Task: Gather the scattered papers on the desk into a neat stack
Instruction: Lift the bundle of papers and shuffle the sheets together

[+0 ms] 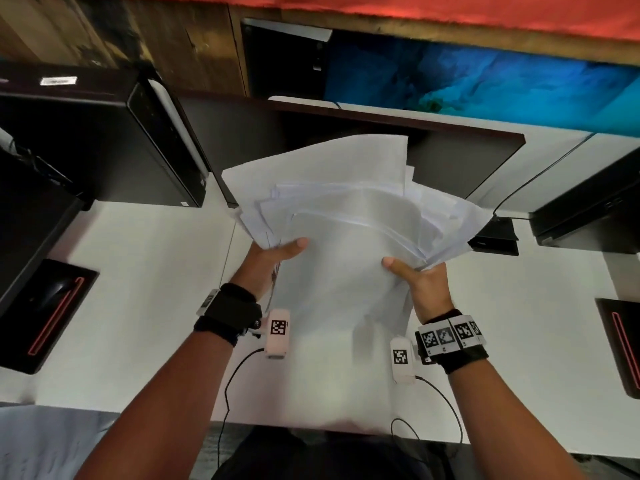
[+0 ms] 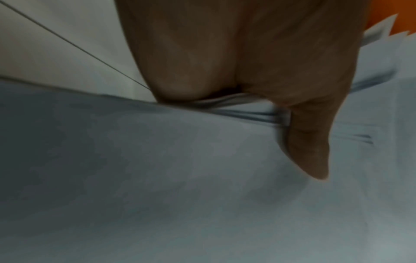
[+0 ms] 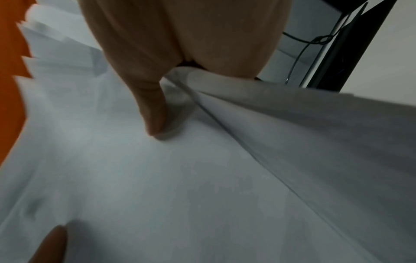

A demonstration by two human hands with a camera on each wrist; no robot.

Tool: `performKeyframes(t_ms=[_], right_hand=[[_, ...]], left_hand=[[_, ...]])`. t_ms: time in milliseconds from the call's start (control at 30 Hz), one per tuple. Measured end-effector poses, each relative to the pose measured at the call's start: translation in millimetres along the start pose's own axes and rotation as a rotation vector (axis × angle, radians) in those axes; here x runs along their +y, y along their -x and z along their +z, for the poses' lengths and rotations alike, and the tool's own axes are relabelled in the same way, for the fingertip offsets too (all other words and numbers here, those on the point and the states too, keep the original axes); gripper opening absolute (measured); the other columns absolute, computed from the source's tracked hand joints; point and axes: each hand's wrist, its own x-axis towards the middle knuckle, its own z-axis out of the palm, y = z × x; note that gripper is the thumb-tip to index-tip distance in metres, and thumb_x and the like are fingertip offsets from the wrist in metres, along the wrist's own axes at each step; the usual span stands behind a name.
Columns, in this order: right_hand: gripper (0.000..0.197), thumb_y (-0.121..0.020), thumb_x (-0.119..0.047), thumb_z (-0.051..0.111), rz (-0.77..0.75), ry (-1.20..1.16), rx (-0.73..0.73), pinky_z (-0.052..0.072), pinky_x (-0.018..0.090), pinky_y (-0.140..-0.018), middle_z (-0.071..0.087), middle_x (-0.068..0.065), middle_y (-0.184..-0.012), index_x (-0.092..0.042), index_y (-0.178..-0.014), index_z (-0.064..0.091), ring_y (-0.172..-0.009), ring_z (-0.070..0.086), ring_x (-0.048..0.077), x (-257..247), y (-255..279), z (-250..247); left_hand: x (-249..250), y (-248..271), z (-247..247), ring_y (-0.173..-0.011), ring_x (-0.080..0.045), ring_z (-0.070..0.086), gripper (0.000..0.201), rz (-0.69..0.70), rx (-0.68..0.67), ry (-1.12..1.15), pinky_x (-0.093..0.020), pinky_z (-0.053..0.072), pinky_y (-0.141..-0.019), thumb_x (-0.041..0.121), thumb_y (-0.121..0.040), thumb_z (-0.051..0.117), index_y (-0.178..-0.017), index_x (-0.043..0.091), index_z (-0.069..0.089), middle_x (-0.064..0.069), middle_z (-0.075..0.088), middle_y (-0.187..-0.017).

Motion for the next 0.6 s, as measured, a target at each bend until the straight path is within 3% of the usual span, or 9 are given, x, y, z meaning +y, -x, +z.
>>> performKeyframes(t_ms=[100,233,367,467,600], right_hand=[[0.050,-0.079,0.015,0.069,0.014,-0.025,-0.069,0.058,0.032,-0.081,0.074,0.002,-0.109,-0.020,-0.115,0.065,-0.101,0.071,0.023,-7,-1,1],[0.044,-0.080,0.008,0.073,-0.032,0.014,-0.028,0.057,0.035,-0.090,0.073,0.003,-0.112,-0.021,-0.113,0.066,-0.106,0.070,0.022,-9,-2,3],[0.043,-0.084,-0.002,0.074,-0.074,0.054,0.035,0.055,0.027,-0.090,0.071,-0.001,-0.117,-0.016,-0.123,0.062,-0.110,0.068,0.015,-5,1,5],[0.049,-0.084,-0.006,0.075,-0.111,0.062,0.072,0.053,0.034,-0.098,0.068,0.004,-0.124,-0.011,-0.129,0.059,-0.116,0.065,0.017,-1,3,9],[0.038,-0.084,0.002,0.073,-0.112,0.039,0.065,0.054,0.041,-0.097,0.073,0.001,-0.113,-0.024,-0.111,0.068,-0.109,0.068,0.020,-8,5,9]], left_hand=[[5,0,-2,-0.120,-0.028,0.064,0.044,-0.021,0.023,-0.033,-0.037,0.051,-0.100,0.010,-0.082,0.074,-0.124,0.014,0.065,-0.005,0.073,-0.119],[6,5,0,-0.119,-0.023,0.065,0.046,0.138,0.091,-0.120,-0.039,0.051,-0.102,0.011,-0.081,0.079,-0.123,0.021,0.064,-0.002,0.071,-0.120],[1,9,10,-0.114,-0.002,0.064,0.049,0.234,0.172,-0.238,-0.020,0.048,-0.099,0.005,-0.084,0.077,-0.130,0.007,0.060,0.009,0.068,-0.118],[-1,13,15,-0.123,-0.012,0.061,0.063,0.289,0.251,-0.287,-0.034,0.045,-0.110,0.023,-0.078,0.086,-0.132,0.004,0.059,0.000,0.068,-0.126],[1,13,14,-0.121,-0.018,0.064,0.059,0.305,0.265,-0.275,-0.033,0.049,-0.106,0.009,-0.077,0.085,-0.130,0.005,0.060,-0.004,0.069,-0.126]])
